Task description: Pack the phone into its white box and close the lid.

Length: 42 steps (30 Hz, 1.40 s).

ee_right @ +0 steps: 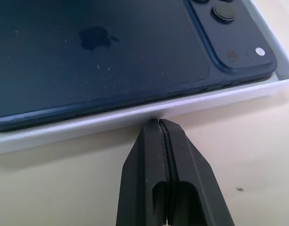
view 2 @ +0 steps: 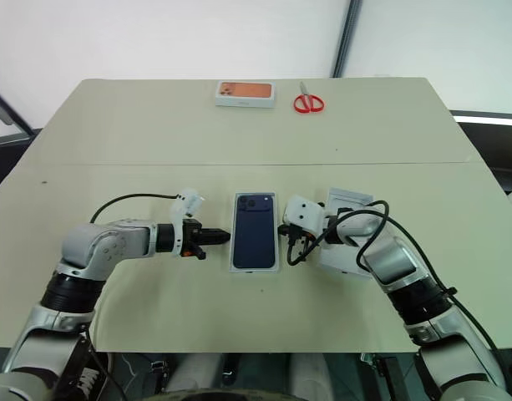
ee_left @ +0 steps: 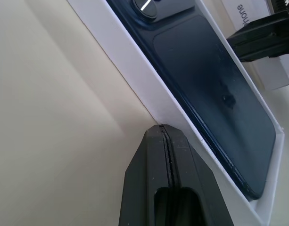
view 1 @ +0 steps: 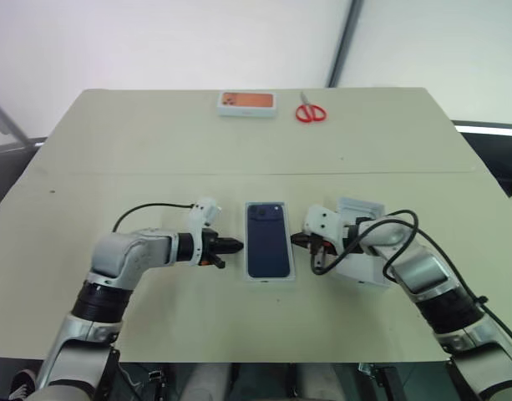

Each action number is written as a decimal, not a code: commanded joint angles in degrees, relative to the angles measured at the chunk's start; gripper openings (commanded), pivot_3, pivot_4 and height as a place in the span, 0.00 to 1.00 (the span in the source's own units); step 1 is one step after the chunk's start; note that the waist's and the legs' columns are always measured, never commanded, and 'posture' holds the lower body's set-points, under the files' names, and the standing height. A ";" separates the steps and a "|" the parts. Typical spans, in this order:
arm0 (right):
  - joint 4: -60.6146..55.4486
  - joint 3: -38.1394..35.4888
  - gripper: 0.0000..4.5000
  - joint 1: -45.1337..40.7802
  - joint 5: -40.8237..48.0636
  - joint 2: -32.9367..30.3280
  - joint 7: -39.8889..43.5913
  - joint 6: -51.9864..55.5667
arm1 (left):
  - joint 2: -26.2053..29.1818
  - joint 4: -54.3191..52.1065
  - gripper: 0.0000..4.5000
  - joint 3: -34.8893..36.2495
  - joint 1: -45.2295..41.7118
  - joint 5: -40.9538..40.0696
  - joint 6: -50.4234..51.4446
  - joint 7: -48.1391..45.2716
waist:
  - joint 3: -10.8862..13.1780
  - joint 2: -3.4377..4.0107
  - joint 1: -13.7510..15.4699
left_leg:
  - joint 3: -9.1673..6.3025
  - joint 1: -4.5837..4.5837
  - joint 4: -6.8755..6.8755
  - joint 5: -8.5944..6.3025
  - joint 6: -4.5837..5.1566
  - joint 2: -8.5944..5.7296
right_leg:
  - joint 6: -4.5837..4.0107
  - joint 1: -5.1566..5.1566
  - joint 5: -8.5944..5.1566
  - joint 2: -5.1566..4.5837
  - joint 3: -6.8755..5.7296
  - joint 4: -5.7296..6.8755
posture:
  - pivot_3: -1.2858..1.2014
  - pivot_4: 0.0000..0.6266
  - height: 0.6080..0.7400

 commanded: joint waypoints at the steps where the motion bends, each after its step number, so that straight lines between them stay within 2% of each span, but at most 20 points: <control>1: -4.87 -3.16 0.00 2.27 2.11 -3.40 2.32 0.90 | -5.55 0.53 0.01 -4.21 -2.68 0.03 0.11 -0.70 | 0.00 0.00 0.70 | -0.02 0.00 0.04 -0.01 0.01 -0.01 | 0.00 0.01 0.00 0.00 -0.03 -0.04 | 0.52 0.24 1.00; 8: -8.26 -7.65 0.00 9.12 3.33 -8.06 3.06 2.70 | -12.77 8.36 0.01 -7.27 -7.77 4.44 -4.24 -2.23 | 0.00 0.00 1.29 | 0.01 0.00 0.08 -0.02 0.04 0.04 | 0.01 0.13 0.01 0.02 -0.05 -0.05 | 0.52 0.24 1.00; 14: -8.50 -9.95 0.00 12.06 2.57 -9.37 2.22 2.50 | -15.08 11.15 0.01 -9.24 -9.21 7.19 -6.04 -4.95 | 0.00 -0.01 1.19 | 0.01 0.01 0.13 -0.03 0.06 0.01 | 0.01 0.22 0.01 -0.01 -0.07 -0.09 | 0.52 0.24 1.00; 31: -6.85 -11.88 0.00 13.22 1.80 -11.00 2.62 0.49 | -16.62 8.13 0.01 -8.37 -7.88 7.63 -4.49 -5.84 | 0.01 -0.01 1.17 | -0.03 0.01 0.18 -0.05 0.08 0.01 | 0.03 0.30 0.02 0.00 -0.12 -0.15 | 0.52 0.24 1.00; 42: -9.22 -13.18 0.00 15.66 3.50 -12.73 3.67 1.65 | -13.88 8.87 0.01 -6.55 -7.81 9.15 -5.79 -6.57 | 0.01 -0.02 1.07 | -0.03 0.01 0.17 -0.05 0.09 0.02 | 0.03 0.28 0.02 0.01 -0.13 -0.15 | 0.52 0.24 1.00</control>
